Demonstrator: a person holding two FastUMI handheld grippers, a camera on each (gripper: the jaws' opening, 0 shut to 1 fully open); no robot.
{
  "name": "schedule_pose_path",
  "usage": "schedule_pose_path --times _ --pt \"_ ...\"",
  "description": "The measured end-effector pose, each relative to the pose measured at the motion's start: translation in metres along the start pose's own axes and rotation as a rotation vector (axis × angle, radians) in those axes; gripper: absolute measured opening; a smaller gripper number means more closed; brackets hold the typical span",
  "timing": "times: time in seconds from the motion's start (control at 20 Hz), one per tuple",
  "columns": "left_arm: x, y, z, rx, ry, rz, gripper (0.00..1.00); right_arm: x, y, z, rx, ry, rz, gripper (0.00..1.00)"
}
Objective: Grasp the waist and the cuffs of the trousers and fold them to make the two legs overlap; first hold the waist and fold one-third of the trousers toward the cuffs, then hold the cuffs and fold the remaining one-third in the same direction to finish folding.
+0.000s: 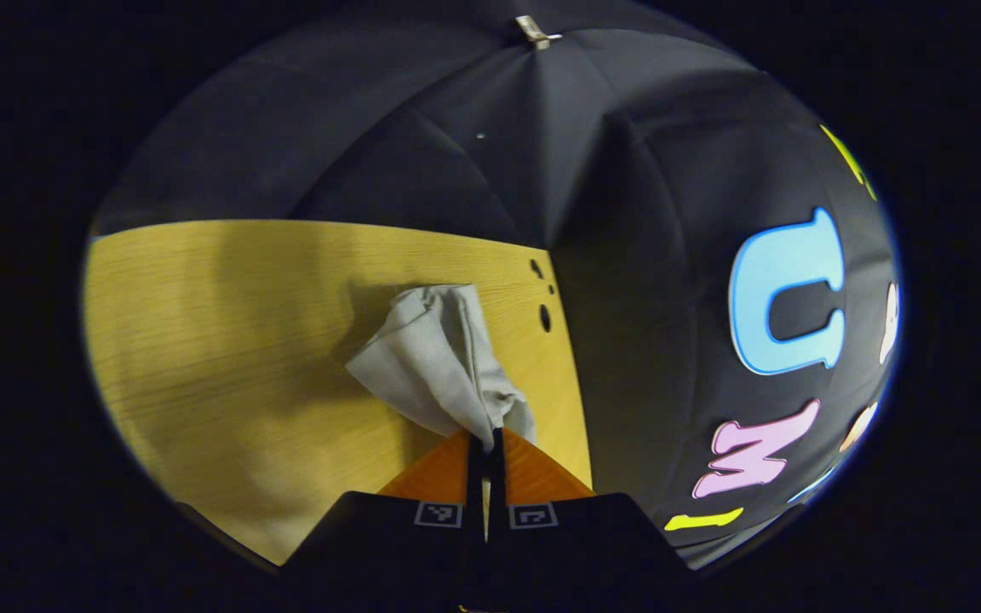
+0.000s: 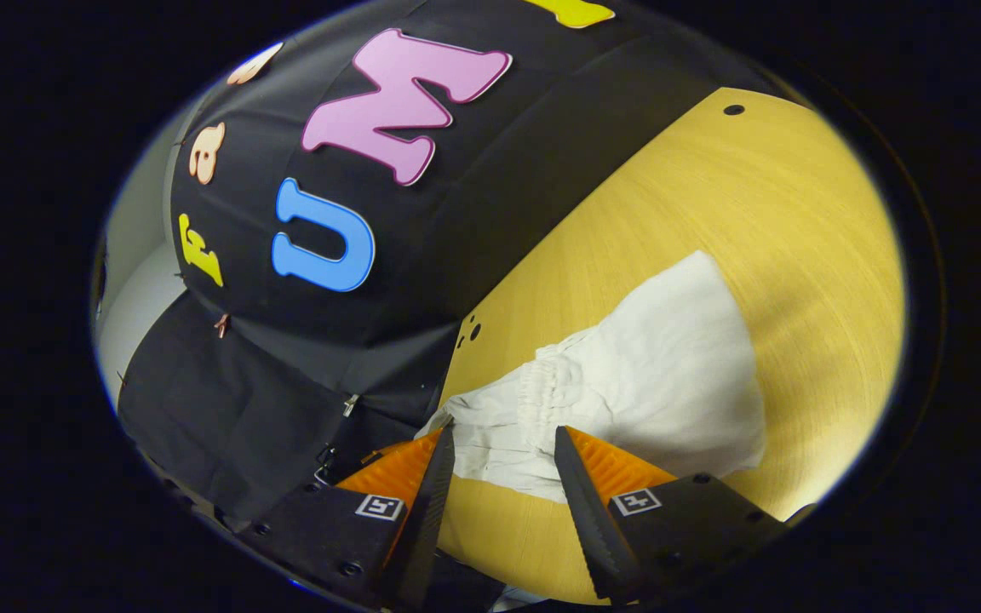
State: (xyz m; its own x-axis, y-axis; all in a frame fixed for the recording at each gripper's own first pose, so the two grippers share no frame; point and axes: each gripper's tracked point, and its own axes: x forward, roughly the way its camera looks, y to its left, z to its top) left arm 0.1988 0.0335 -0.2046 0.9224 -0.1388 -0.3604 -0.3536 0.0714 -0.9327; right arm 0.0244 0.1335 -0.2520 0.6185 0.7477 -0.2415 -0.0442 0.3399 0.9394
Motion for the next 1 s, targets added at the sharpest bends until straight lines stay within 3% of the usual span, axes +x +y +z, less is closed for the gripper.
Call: schedule_pose_path --times 0.3,0.4,0.5,0.6,0.85,1.0 --pt "-0.012 -0.074 -0.026 0.104 0.005 -0.224 0.06 -0.022 -0.012 0.017 0.013 -0.032 -0.007 0.73" --pt "-0.008 -0.094 -0.044 0.160 0.043 -0.262 0.06 -0.027 -0.013 0.022 0.017 -0.038 -0.002 0.73" --pt "0.008 -0.090 -0.056 0.186 0.056 -0.213 0.06 -0.031 -0.015 0.022 0.013 -0.034 -0.002 0.73" --pt "0.022 -0.062 -0.056 0.184 0.057 -0.106 0.05 -0.037 -0.020 0.024 0.008 -0.031 -0.004 0.73" --pt "0.007 0.005 -0.030 0.081 -0.036 0.095 0.07 -0.046 -0.033 0.034 0.019 -0.045 -0.020 0.73" --pt "0.002 0.021 -0.021 0.053 -0.044 0.156 0.32 -0.046 -0.039 0.037 0.025 -0.048 -0.030 0.73"
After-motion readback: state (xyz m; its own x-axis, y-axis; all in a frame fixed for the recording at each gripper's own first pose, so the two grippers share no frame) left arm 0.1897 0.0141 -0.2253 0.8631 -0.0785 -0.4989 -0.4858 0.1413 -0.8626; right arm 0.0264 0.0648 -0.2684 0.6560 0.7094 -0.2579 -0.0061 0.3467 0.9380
